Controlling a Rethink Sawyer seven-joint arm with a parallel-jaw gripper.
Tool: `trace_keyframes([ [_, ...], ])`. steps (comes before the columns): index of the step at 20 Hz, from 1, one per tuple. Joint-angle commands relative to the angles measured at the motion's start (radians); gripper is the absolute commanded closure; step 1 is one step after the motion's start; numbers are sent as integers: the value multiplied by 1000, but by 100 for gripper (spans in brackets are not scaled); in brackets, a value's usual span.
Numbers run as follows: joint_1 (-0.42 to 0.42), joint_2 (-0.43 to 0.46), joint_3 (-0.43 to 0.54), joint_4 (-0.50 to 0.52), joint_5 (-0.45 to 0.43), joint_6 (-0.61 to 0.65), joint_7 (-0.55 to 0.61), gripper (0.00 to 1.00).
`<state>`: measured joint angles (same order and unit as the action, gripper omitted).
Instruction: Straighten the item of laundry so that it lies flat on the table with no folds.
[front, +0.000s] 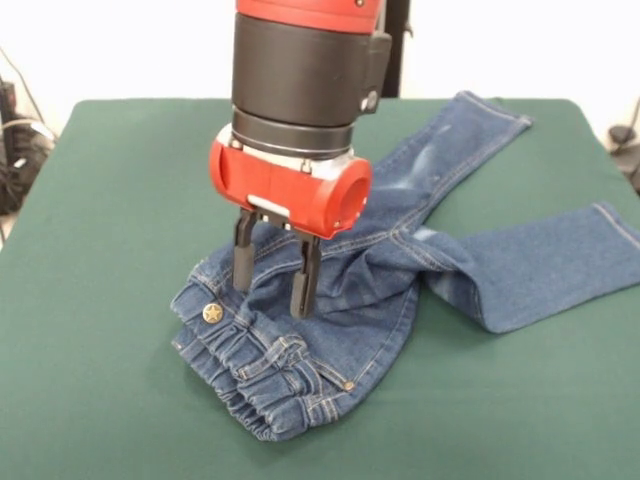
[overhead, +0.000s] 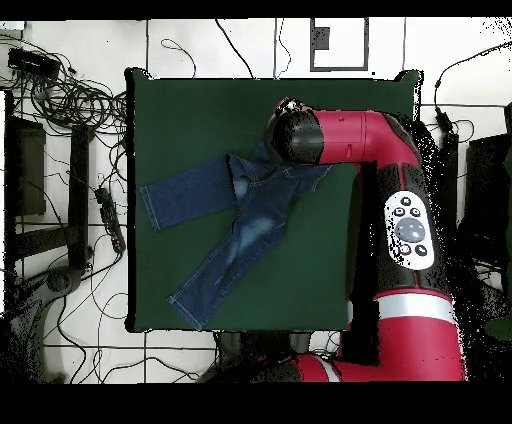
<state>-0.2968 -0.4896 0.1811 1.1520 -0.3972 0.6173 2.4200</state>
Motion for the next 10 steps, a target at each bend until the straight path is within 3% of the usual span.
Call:
trace_keyframes([
  [1, 24, 95, 48, 171, -65, -34, -118, 0],
  [10, 20, 167, 75, 101, -98, -40, -124, 0],
])
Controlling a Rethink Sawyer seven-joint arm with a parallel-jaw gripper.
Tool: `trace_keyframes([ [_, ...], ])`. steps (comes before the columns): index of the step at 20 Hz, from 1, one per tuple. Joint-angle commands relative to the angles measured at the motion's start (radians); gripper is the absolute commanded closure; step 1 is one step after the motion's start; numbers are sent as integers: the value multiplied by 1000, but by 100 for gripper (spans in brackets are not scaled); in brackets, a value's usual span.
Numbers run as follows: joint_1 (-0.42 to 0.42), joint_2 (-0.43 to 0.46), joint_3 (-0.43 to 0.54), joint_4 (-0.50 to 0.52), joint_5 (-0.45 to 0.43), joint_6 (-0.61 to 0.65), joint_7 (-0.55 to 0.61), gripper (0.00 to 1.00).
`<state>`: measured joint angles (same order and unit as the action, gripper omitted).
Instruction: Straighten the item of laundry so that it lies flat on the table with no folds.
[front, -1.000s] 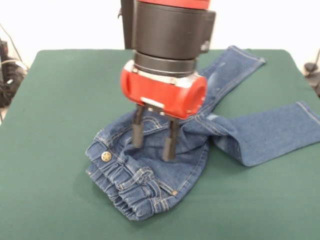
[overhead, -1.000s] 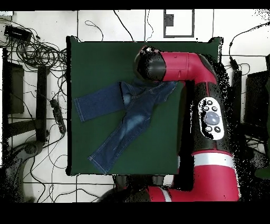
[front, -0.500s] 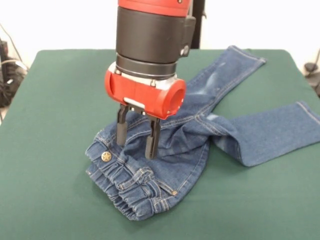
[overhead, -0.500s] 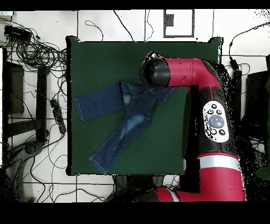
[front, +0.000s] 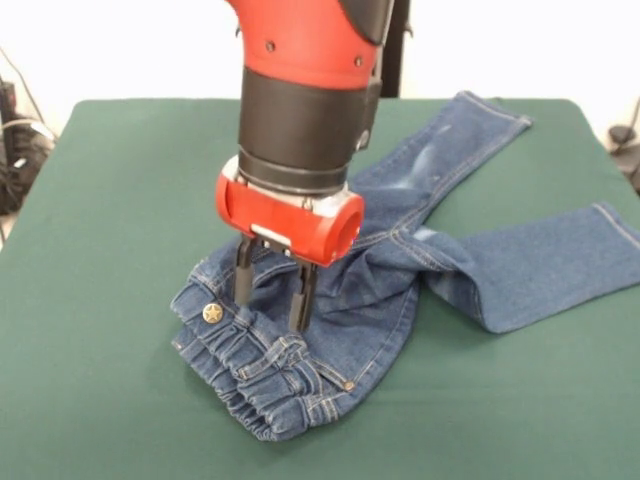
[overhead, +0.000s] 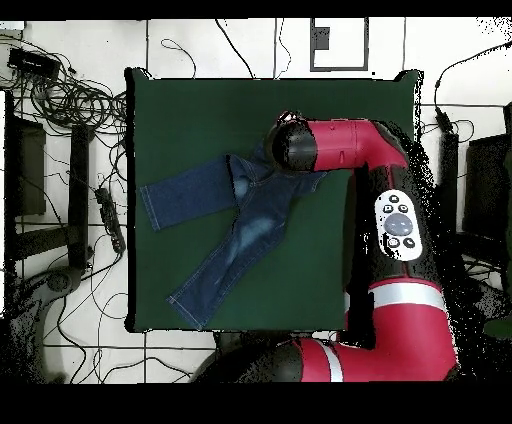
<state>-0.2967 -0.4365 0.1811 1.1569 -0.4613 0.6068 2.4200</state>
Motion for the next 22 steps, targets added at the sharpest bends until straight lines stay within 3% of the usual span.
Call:
trace_keyframes([
  [1, 20, 126, 78, 86, -36, -37, -119, 0],
  [9, 22, 201, 98, 24, -36, -77, -98, 0],
  [22, 53, 215, 69, -12, -33, -90, -58, 0],
])
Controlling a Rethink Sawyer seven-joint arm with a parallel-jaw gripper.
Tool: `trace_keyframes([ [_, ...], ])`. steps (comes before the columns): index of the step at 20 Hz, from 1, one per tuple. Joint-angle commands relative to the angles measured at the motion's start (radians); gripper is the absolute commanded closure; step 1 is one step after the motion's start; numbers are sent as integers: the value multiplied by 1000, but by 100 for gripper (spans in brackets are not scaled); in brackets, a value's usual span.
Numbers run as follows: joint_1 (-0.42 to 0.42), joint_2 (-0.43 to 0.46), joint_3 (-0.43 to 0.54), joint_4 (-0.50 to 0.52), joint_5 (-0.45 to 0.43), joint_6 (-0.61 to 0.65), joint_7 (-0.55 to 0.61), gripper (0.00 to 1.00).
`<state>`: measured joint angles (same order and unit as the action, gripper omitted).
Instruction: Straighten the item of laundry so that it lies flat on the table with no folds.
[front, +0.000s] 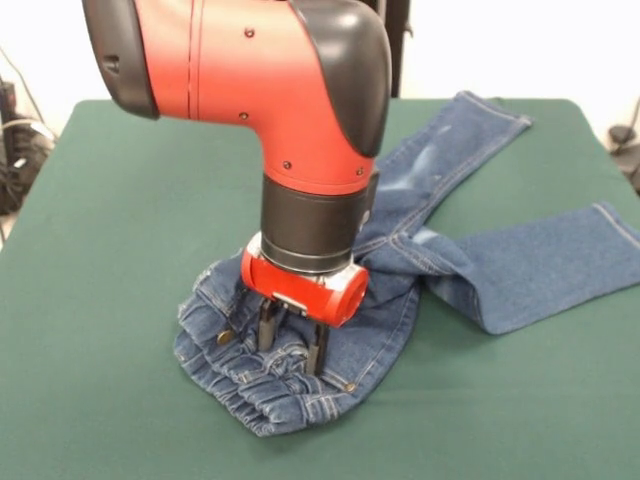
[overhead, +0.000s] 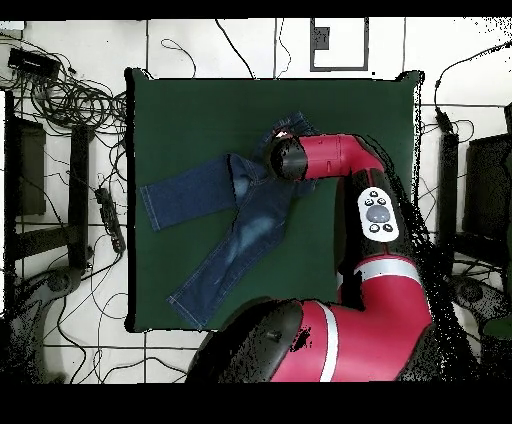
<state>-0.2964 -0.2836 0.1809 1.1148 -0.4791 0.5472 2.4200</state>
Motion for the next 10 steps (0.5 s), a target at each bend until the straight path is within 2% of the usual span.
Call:
trace_keyframes([
  [1, 56, 61, 65, 28, -18, -36, -54, 0],
  [2, 59, 60, 62, 28, -16, -36, -46, 100],
  [10, 93, 54, 23, 19, -13, -41, 11, 100],
])
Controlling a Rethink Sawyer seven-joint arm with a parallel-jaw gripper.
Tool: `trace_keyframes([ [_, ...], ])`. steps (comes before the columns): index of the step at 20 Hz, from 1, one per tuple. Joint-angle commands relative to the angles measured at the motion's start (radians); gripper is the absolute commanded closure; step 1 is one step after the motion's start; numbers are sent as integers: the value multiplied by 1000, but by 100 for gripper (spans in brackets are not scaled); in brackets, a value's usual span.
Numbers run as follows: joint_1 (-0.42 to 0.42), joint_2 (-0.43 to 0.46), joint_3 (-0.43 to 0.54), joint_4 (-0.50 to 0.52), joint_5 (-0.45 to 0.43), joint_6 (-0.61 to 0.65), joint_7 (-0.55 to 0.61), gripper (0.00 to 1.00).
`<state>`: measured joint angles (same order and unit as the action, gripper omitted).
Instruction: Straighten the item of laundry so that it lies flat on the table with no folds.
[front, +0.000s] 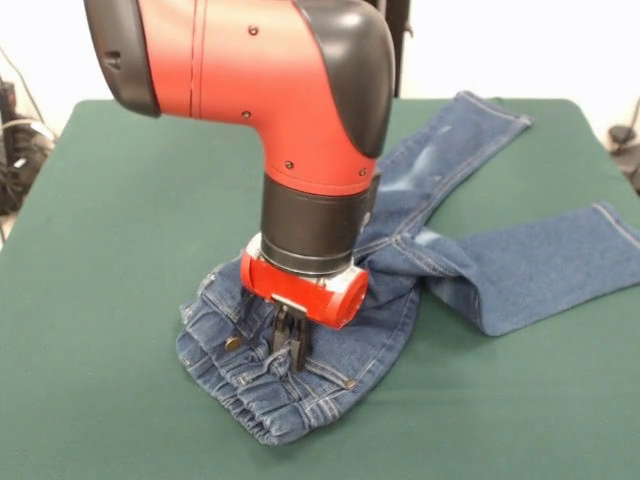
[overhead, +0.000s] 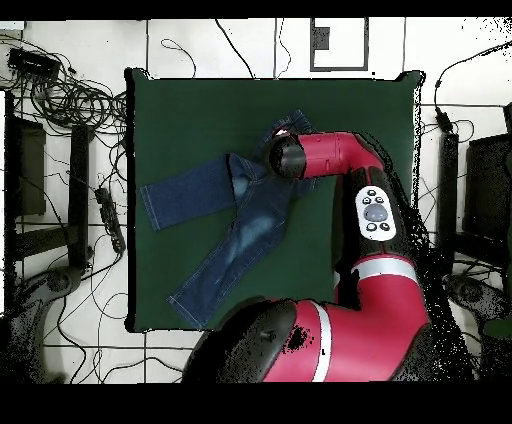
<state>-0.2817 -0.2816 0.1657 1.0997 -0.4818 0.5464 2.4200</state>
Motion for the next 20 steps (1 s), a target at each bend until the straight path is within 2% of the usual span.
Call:
trace_keyframes([
  [1, 79, 52, 37, 33, -8, -36, 8, 100],
  [6, 98, 32, 21, 41, 8, -12, 26, 100],
  [11, 111, -81, 51, 84, 90, 128, 6, 100],
  [15, 138, -123, 66, 48, 140, 215, -2, 100],
  [20, 188, -125, 43, -10, 175, 258, 43, 100],
])
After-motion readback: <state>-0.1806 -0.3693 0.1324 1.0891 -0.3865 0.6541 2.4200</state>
